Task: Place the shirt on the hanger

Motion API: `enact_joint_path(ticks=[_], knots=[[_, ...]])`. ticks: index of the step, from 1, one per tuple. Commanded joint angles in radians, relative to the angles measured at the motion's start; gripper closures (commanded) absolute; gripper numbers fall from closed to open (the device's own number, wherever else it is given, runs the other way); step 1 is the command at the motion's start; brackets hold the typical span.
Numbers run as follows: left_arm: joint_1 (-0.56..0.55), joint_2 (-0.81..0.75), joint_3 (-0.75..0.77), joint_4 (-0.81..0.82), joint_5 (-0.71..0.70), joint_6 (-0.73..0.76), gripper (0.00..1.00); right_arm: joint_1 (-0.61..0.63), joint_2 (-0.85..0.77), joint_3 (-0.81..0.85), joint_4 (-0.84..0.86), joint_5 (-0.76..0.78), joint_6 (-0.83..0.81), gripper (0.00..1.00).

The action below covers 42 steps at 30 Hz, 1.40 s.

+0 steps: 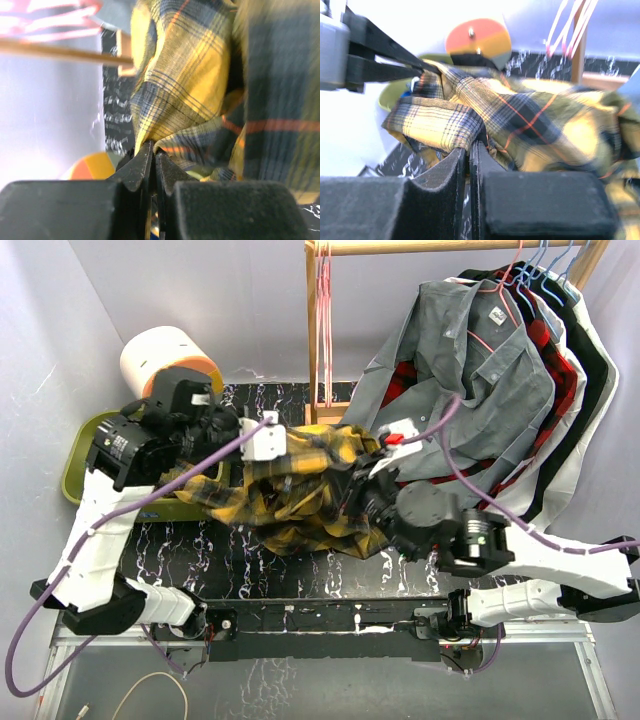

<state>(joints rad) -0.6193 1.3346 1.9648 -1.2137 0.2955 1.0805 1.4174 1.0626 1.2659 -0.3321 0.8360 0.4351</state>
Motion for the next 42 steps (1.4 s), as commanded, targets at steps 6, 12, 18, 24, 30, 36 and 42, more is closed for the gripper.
enact_joint_path(ticks=[6, 12, 18, 24, 30, 36, 42], knots=[[0.236, 0.103, 0.473, 0.03, -0.018, -0.216, 1.0, -0.024, 0.179, 0.629, 0.041, 0.071, -0.632, 0.92], [0.377, 0.176, 0.742, 0.094, 0.067, -0.304, 1.0, -0.128, 0.388, 0.922, 0.043, -0.038, -0.817, 0.92], [0.389, 0.175, 0.754, 0.111, 0.134, -0.318, 1.0, -0.478, 0.435, 0.93, -0.065, -0.375, -0.582, 0.92], [0.387, 0.061, 0.1, 0.137, 0.257, -0.323, 1.0, -0.749, 0.295, 0.425, 0.022, -0.77, -0.271, 0.92], [0.389, -0.067, -0.433, 0.427, 0.237, -0.463, 1.0, -0.761, 0.025, -0.108, 0.189, -1.029, -0.1, 0.92], [0.386, -0.069, -0.644, 0.567, 0.379, -0.634, 1.0, -0.761, -0.082, -0.41, 0.256, -1.274, -0.015, 0.92], [0.362, -0.017, -0.712, 0.749, 0.319, -0.787, 1.0, -0.766, -0.046, -0.574, 0.401, -1.218, 0.041, 0.92]])
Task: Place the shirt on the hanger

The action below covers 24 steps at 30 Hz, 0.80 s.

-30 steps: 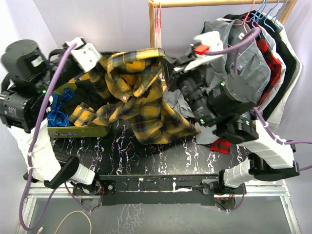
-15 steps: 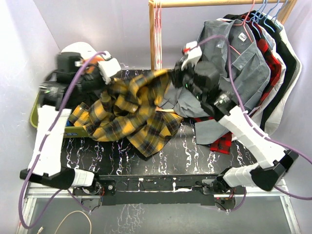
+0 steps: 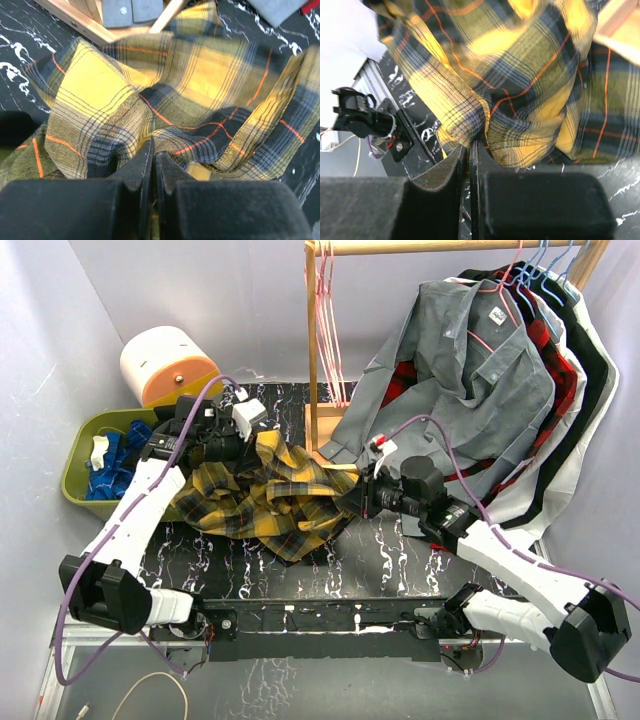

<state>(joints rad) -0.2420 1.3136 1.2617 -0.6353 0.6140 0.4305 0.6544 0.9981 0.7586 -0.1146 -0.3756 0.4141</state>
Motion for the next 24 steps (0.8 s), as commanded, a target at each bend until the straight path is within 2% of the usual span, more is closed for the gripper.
enact_joint_path(ticks=[1, 5, 10, 14, 15, 16, 17, 18, 19, 20, 21, 24], knots=[[-0.017, 0.026, -0.002, 0.201, -0.026, -0.149, 1.0, -0.014, 0.032, -0.074, 0.205, 0.008, 0.064, 0.92], [-0.018, 0.154, 0.064, 0.33, -0.185, -0.22, 1.0, -0.105, 0.135, -0.072, 0.26, 0.017, 0.109, 0.92], [-0.017, 0.349, 0.246, 0.293, -0.313, -0.256, 1.0, -0.207, 0.223, -0.083, 0.317, -0.046, 0.171, 0.92], [-0.018, 0.398, 0.286, 0.286, -0.37, -0.29, 1.0, -0.224, 0.227, -0.075, 0.309, -0.053, 0.167, 0.92], [-0.018, 0.403, 0.291, 0.281, -0.385, -0.298, 0.97, -0.227, 0.226, -0.07, 0.302, -0.057, 0.158, 0.91], [-0.018, 0.415, 0.307, 0.26, -0.39, -0.298, 0.84, -0.231, 0.227, -0.061, 0.286, -0.059, 0.146, 0.86], [-0.018, 0.426, 0.333, 0.223, -0.393, -0.299, 0.72, -0.234, 0.227, -0.04, 0.245, -0.056, 0.131, 0.74], [-0.017, 0.436, 0.385, 0.182, -0.4, -0.309, 0.56, -0.236, 0.227, -0.011, 0.201, -0.055, 0.11, 0.55], [-0.018, 0.445, 0.429, 0.134, -0.414, -0.321, 0.45, -0.236, 0.222, 0.022, 0.162, -0.057, 0.086, 0.36], [-0.018, 0.45, 0.474, 0.087, -0.419, -0.33, 0.38, -0.236, 0.21, 0.068, 0.12, -0.046, 0.066, 0.17], [-0.018, 0.45, 0.518, 0.034, -0.419, -0.333, 0.35, -0.236, 0.192, 0.098, 0.088, -0.023, 0.049, 0.04], [-0.017, 0.402, 0.582, -0.05, -0.423, -0.323, 0.27, -0.236, 0.118, 0.162, 0.024, 0.056, -0.005, 0.02]])
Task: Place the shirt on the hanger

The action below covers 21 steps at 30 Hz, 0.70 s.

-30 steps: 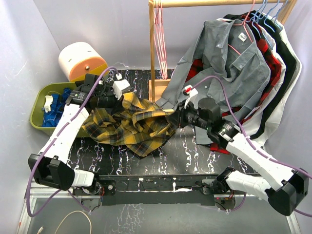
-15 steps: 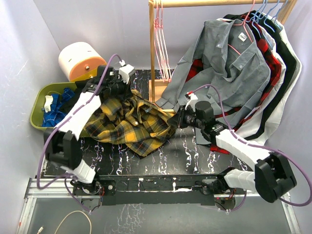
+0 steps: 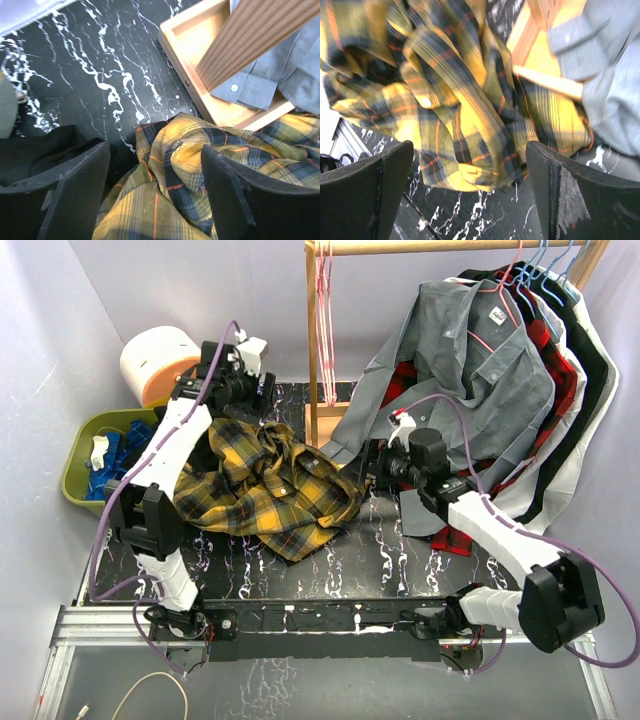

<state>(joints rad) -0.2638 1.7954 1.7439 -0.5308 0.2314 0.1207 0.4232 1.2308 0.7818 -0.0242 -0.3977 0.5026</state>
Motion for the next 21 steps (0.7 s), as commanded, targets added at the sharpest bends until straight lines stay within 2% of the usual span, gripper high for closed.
enact_joint_path(ticks=[1, 7, 9, 11, 12, 16, 21], knots=[[0.004, -0.107, 0.103, -0.165, -0.042, -0.003, 0.22, -0.005, -0.143, 0.164, -0.084, 0.092, -0.114, 0.02], [0.004, -0.326, 0.09, -0.208, 0.004, 0.041, 0.15, -0.004, -0.2, 0.363, -0.131, 0.106, -0.128, 0.04], [0.004, -0.386, 0.102, -0.237, 0.037, 0.059, 0.13, -0.004, -0.182, 0.46, -0.133, 0.151, -0.105, 0.12], [0.008, -0.421, 0.095, -0.268, 0.06, 0.089, 0.13, -0.004, -0.113, 0.587, -0.17, 0.218, -0.099, 0.32], [0.012, -0.453, 0.078, -0.275, 0.056, 0.093, 0.13, -0.004, -0.064, 0.668, -0.204, 0.24, -0.103, 0.37], [0.057, -0.517, -0.043, -0.244, -0.02, 0.083, 0.13, -0.005, 0.141, 0.953, -0.278, 0.252, -0.12, 0.39], [0.192, -0.579, -0.114, -0.219, 0.032, 0.048, 0.13, -0.004, 0.323, 1.215, -0.276, 0.247, -0.087, 0.44]])
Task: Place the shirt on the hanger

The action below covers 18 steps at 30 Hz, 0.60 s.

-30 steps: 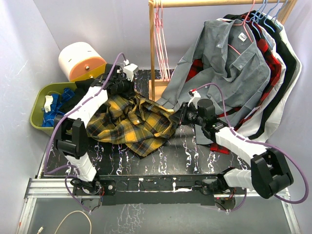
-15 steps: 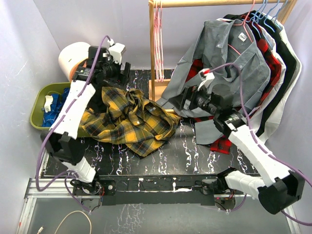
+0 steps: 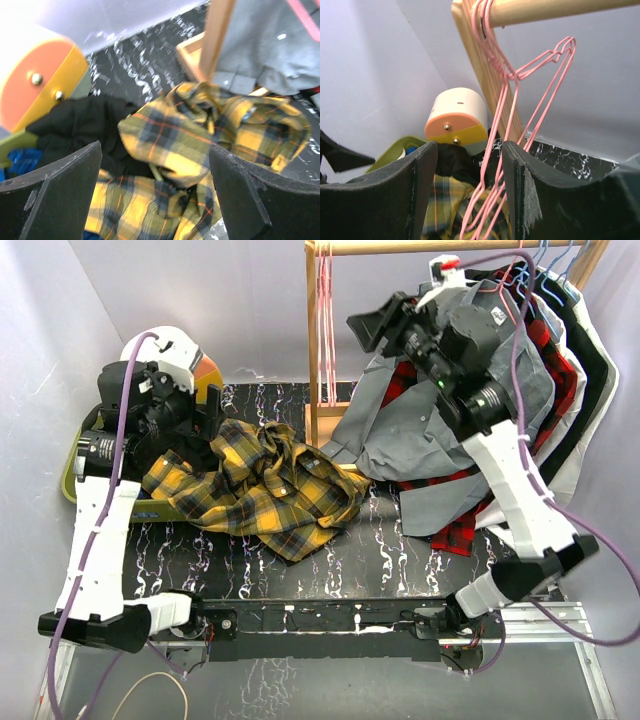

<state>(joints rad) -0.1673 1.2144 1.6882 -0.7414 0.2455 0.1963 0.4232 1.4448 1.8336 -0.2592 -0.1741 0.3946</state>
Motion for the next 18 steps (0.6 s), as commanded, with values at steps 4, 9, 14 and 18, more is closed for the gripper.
enact_joint_path(ticks=[4, 9, 14, 18], knots=[[0.197, -0.023, -0.095, 0.001, 0.085, -0.049, 0.13, -0.003, 0.262, 0.349, -0.098, 0.003, 0.061, 0.49], [0.216, -0.041, -0.143, 0.014, 0.091, -0.05, 0.13, 0.001, 0.33, 0.406, -0.107, 0.071, 0.069, 0.48], [0.219, -0.052, -0.18, 0.017, 0.129, -0.062, 0.13, 0.003, 0.372, 0.444, -0.133, 0.093, 0.067, 0.49], [0.22, -0.056, -0.196, 0.019, 0.13, -0.063, 0.13, 0.012, 0.382, 0.43, -0.139, 0.112, 0.059, 0.5]])
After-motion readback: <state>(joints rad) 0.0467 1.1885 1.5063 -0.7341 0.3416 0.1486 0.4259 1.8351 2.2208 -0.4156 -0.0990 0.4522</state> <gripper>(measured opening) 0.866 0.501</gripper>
